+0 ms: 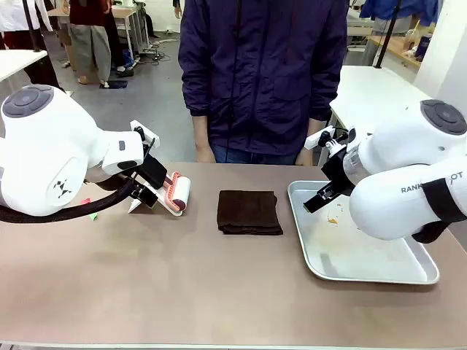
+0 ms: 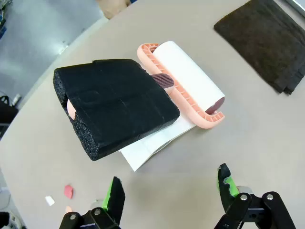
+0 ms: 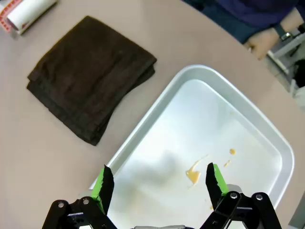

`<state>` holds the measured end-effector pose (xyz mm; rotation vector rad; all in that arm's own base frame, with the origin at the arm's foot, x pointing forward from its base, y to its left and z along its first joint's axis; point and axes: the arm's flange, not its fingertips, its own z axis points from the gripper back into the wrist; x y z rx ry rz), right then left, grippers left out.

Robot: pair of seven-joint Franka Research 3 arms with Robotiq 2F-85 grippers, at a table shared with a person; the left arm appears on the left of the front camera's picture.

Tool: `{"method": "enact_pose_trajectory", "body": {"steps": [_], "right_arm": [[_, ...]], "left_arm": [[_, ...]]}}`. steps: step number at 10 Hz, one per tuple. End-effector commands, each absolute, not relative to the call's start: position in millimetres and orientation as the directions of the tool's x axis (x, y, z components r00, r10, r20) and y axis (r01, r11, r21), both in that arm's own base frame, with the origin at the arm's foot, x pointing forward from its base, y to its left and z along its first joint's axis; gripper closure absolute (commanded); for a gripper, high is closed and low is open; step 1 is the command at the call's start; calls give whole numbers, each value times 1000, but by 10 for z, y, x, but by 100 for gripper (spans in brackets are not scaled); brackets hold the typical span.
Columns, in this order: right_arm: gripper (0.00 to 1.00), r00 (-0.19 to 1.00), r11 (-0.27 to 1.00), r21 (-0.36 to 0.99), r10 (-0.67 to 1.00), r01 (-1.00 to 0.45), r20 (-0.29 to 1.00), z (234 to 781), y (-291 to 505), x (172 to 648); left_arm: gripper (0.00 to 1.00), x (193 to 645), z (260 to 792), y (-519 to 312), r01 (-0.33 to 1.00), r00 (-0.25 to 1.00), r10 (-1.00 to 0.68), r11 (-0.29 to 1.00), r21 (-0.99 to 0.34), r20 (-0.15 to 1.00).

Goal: Clean the surface of the table.
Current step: Hold the Lint Roller with your left hand and the towel with your right hand.

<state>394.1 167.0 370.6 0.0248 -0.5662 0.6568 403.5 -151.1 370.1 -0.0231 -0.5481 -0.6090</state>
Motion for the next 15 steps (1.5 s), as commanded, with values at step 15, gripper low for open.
{"method": "enact_pose_trajectory", "body": {"steps": [15], "right_arm": [[0,647,797,-153,571,-584,506,3706,1670,3941]], "left_arm": [[0,4035,3702,-1511,549,683,-537,824,137,496]]}}
